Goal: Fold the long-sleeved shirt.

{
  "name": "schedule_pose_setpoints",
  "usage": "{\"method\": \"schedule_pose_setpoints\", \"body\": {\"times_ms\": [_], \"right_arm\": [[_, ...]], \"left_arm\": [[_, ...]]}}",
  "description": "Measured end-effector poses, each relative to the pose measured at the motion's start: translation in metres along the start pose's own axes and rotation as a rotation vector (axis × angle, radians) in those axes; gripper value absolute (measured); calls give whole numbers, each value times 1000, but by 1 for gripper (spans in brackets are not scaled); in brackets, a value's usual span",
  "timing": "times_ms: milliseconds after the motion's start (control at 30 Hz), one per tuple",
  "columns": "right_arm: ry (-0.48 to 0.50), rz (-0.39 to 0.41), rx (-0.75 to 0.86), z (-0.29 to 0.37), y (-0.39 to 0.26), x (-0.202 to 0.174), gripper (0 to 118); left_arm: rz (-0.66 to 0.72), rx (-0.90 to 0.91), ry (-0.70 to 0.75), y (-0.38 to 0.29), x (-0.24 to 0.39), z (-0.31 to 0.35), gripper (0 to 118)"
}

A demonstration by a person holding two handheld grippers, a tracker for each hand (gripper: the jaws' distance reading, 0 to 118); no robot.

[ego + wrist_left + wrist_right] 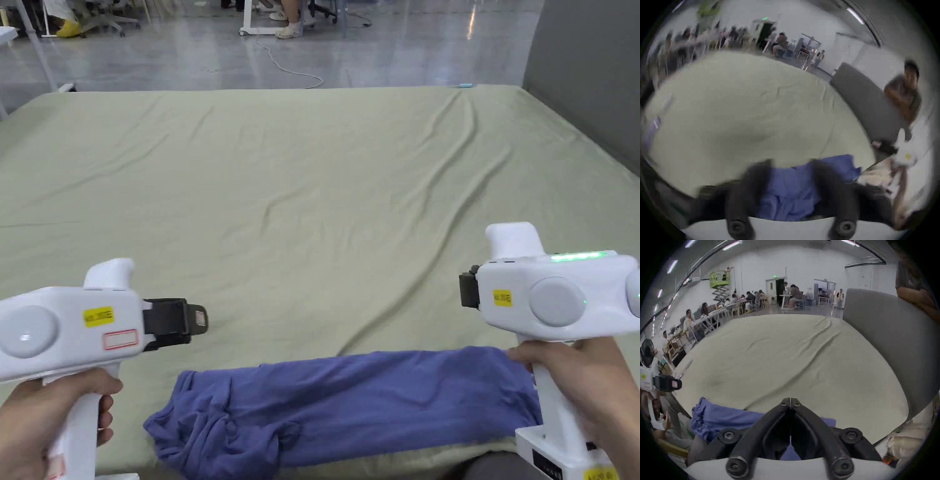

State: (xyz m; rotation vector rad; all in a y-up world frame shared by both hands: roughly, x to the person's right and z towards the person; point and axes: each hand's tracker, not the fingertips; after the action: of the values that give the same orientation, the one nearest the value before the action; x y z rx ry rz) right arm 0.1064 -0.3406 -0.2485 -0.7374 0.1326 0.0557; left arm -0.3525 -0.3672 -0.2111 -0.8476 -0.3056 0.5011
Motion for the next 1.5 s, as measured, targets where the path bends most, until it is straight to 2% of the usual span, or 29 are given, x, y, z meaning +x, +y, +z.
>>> {"method": "schedule_pose_setpoints", "body": {"times_ms": [33, 67, 100, 133, 367, 433, 500, 600, 733, 800, 833, 867, 900, 933, 1000, 1133, 1233, 1400, 1500], "right_arm": [[19, -17, 1, 1, -5, 1, 0], [40, -26, 0, 1, -9, 3, 0], [56, -31, -6, 5, -13, 1, 0], [63, -31, -11, 7, -16, -1, 0], [107, -1, -46, 0, -33, -15, 0], [114, 0, -52, -1, -33, -22, 0], [116, 6, -61, -5, -35, -23, 0], [119, 9, -67, -5, -36, -25, 0], [116, 2, -64, 0, -39, -22, 0], [108, -8, -64, 1, -40, -20, 0], [101, -14, -62, 2, -40, -19, 0], [99, -20, -63, 3, -43, -15, 0], [98, -28, -64, 3, -44, -13, 0], [98, -36, -66, 4, -45, -12, 0], [96, -41, -70, 3, -47, -8, 0], [87, -43, -72, 3, -48, -5, 0], [96, -54, -71, 3, -48, -5, 0], [96, -51, -63, 5, -47, -2, 0], [103, -59, -55, 5, -46, -2, 0]], "left_arm": [[90, -33, -57, -4, -22, -2, 118], [161, -62, -77, -11, -38, -4, 118], [199, 13, -99, -15, -59, 1, 118], [265, -94, -117, -22, -75, -3, 118], [500, -141, -243, -73, -144, -24, 118], [521, -170, -332, -82, -145, -34, 118], [500, -124, -449, -84, -125, -42, 118], [529, -171, -527, -87, -103, -73, 118], [437, -203, -479, -74, -68, -104, 118], [418, -205, -485, -69, -75, -120, 117], [387, -203, -470, -68, -70, -121, 103], [340, -205, -457, -67, -66, -120, 57], [260, -201, -406, -71, -73, -123, 19], [212, -218, -309, -72, -72, -128, 19], [296, -271, -364, -73, -78, -128, 19], [260, -219, -359, -71, -72, -121, 19], [269, -179, -346, -56, -90, -111, 19], [279, -50, -295, -14, -133, -60, 19], [265, 9, -187, 0, -147, -20, 19]]}}
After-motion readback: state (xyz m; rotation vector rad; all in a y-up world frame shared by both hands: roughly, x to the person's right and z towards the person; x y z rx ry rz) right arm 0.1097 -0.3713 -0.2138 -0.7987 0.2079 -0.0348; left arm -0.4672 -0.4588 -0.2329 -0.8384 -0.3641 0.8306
